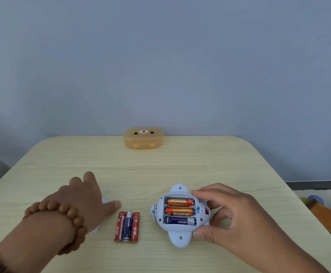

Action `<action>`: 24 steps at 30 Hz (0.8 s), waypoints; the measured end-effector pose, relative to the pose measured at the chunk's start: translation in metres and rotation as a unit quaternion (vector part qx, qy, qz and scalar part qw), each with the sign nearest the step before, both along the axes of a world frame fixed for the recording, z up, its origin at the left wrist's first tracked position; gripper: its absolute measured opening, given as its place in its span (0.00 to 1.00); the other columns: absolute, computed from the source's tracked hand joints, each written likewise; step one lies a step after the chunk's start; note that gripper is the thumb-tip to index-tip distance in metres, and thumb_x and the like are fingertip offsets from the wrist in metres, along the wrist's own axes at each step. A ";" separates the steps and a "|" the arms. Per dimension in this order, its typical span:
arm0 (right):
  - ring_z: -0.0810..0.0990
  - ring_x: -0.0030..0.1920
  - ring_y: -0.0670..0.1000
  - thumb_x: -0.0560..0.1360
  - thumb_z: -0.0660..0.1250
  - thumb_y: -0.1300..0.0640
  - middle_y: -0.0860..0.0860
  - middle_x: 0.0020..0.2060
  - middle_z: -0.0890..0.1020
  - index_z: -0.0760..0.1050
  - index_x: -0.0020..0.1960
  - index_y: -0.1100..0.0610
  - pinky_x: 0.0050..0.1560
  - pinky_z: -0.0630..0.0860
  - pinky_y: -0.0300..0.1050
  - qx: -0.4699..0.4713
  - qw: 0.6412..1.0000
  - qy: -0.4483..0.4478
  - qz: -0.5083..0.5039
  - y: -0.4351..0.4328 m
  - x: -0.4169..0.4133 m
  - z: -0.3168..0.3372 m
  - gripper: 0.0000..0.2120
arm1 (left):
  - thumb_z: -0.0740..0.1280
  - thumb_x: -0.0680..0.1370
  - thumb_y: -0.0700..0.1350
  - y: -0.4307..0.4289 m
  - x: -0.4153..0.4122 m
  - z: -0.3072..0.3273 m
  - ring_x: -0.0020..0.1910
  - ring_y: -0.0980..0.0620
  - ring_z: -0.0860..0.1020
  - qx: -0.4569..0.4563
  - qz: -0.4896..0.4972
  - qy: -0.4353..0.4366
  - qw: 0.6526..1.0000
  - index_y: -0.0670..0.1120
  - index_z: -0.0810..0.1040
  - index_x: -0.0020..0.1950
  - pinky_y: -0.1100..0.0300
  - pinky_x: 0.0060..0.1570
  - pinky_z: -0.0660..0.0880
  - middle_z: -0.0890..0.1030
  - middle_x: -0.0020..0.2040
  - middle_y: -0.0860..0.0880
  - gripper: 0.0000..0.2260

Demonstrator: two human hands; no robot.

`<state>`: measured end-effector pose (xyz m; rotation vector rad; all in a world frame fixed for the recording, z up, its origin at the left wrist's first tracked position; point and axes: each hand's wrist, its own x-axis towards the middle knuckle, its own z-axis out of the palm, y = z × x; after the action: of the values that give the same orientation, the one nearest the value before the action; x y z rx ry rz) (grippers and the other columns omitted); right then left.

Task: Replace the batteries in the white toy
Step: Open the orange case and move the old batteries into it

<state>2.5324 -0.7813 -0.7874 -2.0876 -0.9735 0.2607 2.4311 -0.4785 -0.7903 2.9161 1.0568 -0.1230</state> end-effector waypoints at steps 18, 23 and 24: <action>0.80 0.59 0.38 0.64 0.79 0.39 0.33 0.61 0.77 0.71 0.63 0.26 0.54 0.79 0.35 -0.012 0.999 0.006 0.031 -0.002 0.015 0.008 0.31 | 0.69 0.73 0.62 0.029 0.126 0.040 0.63 0.47 0.70 0.005 -0.247 -0.078 0.966 0.50 0.64 0.73 0.49 0.62 0.72 0.69 0.66 0.50 0.33; 0.74 0.64 0.32 0.65 0.75 0.37 0.24 0.64 0.67 0.62 0.57 0.12 0.59 0.71 0.27 -0.043 0.998 0.010 0.042 -0.002 0.017 0.009 0.31 | 0.67 0.76 0.57 0.031 0.141 0.030 0.65 0.48 0.66 0.027 -0.245 -0.099 0.964 0.51 0.66 0.70 0.52 0.61 0.72 0.71 0.67 0.52 0.25; 0.73 0.64 0.31 0.66 0.75 0.38 0.23 0.64 0.66 0.65 0.56 0.13 0.60 0.70 0.27 -0.049 0.998 0.017 0.044 -0.002 0.017 0.010 0.29 | 0.68 0.76 0.56 0.032 0.142 0.030 0.62 0.49 0.66 0.020 -0.243 -0.109 0.964 0.52 0.67 0.68 0.53 0.58 0.73 0.73 0.63 0.52 0.23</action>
<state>2.5493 -0.7832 -0.7776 -2.1243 -1.0538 0.3954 2.5733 -0.4466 -0.7604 3.0665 0.3043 0.2051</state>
